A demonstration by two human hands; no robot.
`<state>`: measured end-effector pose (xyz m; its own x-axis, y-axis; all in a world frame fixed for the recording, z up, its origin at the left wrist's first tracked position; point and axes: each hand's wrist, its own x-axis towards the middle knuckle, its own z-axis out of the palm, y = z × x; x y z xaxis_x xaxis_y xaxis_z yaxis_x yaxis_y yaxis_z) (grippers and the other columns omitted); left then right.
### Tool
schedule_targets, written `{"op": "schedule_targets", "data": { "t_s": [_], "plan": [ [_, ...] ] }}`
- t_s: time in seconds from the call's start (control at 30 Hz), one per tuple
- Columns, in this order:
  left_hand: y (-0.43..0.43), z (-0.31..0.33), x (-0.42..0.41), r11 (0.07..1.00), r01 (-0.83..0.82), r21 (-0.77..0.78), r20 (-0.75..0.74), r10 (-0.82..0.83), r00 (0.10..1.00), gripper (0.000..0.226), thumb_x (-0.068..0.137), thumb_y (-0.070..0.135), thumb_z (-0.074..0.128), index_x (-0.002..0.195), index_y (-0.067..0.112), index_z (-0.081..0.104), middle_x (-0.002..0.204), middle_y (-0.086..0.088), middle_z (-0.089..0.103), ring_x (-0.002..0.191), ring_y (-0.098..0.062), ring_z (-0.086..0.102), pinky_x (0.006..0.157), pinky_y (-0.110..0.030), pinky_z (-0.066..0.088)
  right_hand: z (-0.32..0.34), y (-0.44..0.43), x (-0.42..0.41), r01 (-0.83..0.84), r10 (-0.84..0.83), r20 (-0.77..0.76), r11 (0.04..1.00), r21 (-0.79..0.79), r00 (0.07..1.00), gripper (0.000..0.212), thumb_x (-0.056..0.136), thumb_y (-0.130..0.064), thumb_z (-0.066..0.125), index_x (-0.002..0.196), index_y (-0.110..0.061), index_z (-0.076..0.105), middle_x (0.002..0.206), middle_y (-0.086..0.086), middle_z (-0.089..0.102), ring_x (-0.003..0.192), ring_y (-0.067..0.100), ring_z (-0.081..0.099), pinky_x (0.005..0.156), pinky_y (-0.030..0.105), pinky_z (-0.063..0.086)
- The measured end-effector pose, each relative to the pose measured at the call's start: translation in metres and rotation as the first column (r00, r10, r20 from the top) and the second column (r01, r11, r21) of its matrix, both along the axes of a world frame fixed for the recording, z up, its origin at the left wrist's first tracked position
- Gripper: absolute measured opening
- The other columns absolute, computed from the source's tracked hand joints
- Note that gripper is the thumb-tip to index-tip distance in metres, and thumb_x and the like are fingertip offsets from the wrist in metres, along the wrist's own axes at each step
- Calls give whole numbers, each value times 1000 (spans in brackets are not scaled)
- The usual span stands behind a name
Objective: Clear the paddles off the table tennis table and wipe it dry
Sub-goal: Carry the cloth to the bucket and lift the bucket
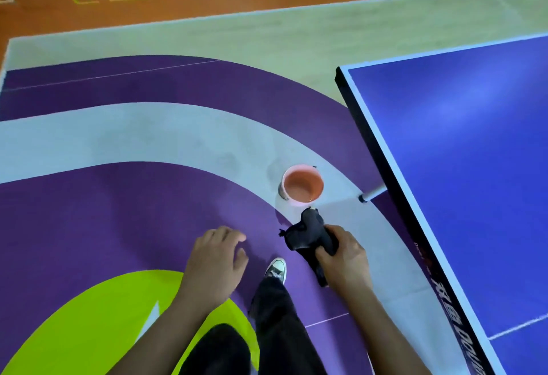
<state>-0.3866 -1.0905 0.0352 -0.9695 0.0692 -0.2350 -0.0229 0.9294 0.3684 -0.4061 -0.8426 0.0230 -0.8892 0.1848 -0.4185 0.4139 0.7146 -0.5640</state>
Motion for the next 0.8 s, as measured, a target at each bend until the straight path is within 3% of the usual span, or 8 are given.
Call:
{"op": "schedule_targets", "data": {
  "t_s": [0.23,0.4,0.57,0.7,0.77,0.8],
  "plan": [
    [0,-151,-130,1000,19,5,141,-20,990,29,94,24,55,122,21,62,115,3,64,106,-26,56,96,-38,39,-118,-11,-111,31,-33,75,999,25,997,36,86,-24,66,121,-27,65,104,3,67,95,30,62,88,46,51],
    [0,-313,-204,976,-210,49,282,188,941,33,95,23,52,127,21,60,123,-1,64,113,-29,55,100,-39,38,-255,-12,-166,72,-72,106,997,2,992,34,82,-24,63,115,-29,65,98,-1,69,88,25,64,82,46,55],
    [13,-464,-252,968,-232,94,425,171,889,41,98,28,48,138,20,51,134,-2,61,124,-29,55,107,-41,42,-375,-2,-185,158,-155,93,987,-27,984,39,72,-38,54,110,-37,63,88,-8,71,82,15,67,73,39,56],
    [49,-552,-289,940,-301,162,564,162,810,37,103,27,37,136,13,47,133,-10,59,117,-34,57,93,-35,47,-443,9,-177,189,-187,62,981,-36,980,37,80,-29,66,114,-43,62,97,-11,70,85,10,66,74,36,55],
    [68,-580,-312,897,-394,200,610,201,767,31,104,20,34,121,3,52,133,-22,57,119,-41,54,78,-32,43,-467,14,-175,178,-176,45,983,-44,983,39,81,-26,68,115,-44,62,100,-14,69,87,2,64,71,27,50],
    [78,-593,-321,849,-475,232,646,230,728,30,104,17,34,117,-1,55,134,-26,56,122,-42,53,78,-34,45,-479,16,-173,165,-163,43,985,-47,986,40,80,-26,68,116,-44,63,101,-14,69,88,1,63,70,23,47]
  ]
}}
